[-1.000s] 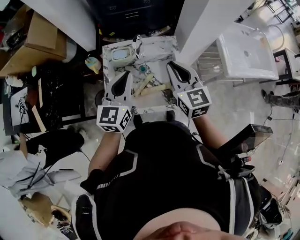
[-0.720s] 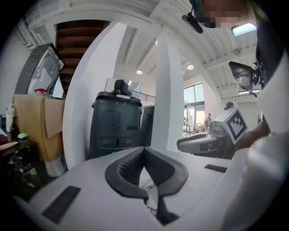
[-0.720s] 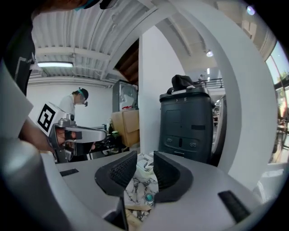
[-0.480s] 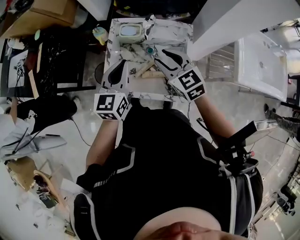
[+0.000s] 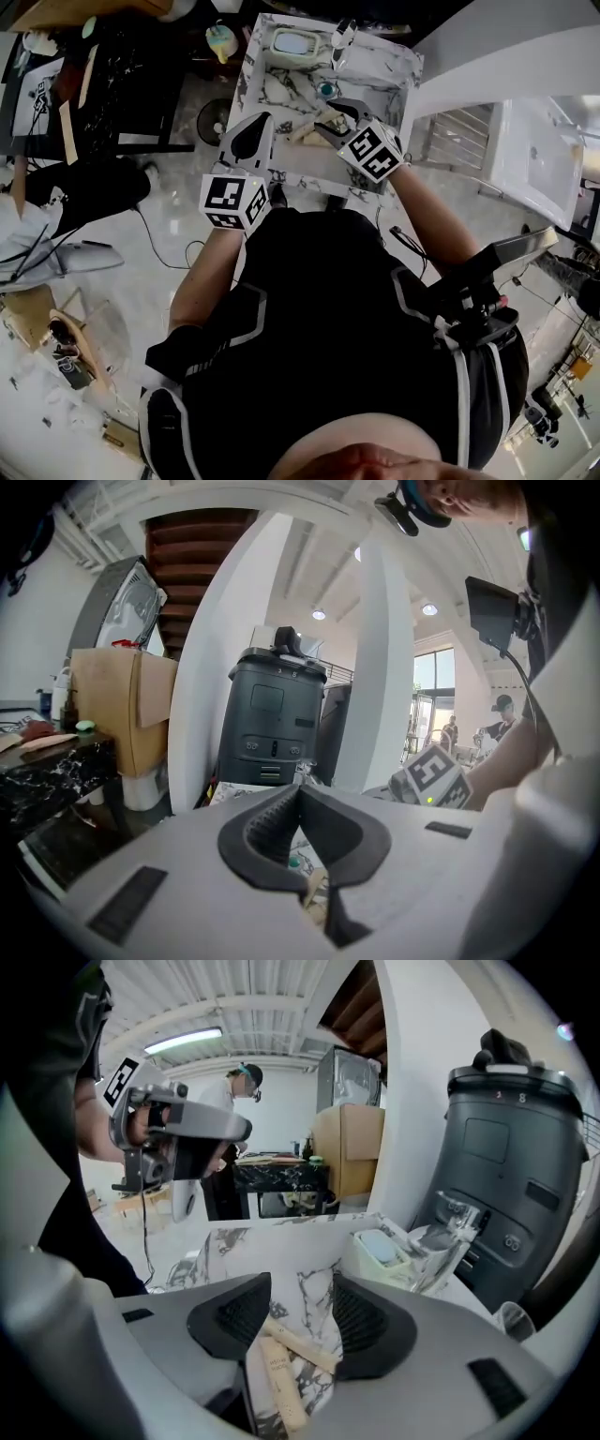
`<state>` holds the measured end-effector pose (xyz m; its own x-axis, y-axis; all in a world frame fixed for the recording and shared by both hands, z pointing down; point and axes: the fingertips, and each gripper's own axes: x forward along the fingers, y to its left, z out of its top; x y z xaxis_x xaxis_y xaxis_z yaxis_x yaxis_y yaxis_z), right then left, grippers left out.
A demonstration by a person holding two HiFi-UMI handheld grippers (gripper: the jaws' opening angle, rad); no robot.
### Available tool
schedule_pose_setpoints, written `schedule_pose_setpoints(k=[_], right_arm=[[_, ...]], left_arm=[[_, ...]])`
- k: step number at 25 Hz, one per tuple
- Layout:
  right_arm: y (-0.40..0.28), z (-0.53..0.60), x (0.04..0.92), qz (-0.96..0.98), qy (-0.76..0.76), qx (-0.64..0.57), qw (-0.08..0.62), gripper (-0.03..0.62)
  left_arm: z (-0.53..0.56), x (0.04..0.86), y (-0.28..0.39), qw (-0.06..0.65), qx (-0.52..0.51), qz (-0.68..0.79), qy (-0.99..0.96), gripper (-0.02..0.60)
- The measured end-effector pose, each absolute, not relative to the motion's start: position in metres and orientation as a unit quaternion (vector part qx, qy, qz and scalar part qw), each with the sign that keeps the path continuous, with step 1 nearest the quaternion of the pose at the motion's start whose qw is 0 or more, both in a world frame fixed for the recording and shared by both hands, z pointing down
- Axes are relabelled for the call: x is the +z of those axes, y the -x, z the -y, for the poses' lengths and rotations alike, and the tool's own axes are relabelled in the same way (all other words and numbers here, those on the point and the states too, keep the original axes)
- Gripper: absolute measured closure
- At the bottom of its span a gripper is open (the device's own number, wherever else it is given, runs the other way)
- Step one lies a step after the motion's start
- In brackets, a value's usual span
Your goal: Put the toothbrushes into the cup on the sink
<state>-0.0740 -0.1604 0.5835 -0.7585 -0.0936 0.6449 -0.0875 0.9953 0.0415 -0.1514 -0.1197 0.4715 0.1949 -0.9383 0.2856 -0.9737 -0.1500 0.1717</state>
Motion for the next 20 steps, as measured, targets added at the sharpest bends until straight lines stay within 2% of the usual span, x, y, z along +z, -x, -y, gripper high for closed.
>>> schedule_pose_setpoints(k=[5,13,20], right_arm=[[0.085,0.148,0.632,0.915,-0.003,-0.027,0.403,0.384],[0.098,0.139,0.689,0.888,0.059,-0.044,0.454,0.384],[0.101,0.128,0.743,0.845,0.133,-0.069,0.514,0.378]], left_arm=[[0.114,0.486,0.166,0.171,0.063,0.638,-0.749,0.575],[0.111,0.513,0.170,0.204,0.074,0.644,-0.734,0.575],[0.112,0.544,0.170,0.267,0.064,0.641,-0.717,0.575]])
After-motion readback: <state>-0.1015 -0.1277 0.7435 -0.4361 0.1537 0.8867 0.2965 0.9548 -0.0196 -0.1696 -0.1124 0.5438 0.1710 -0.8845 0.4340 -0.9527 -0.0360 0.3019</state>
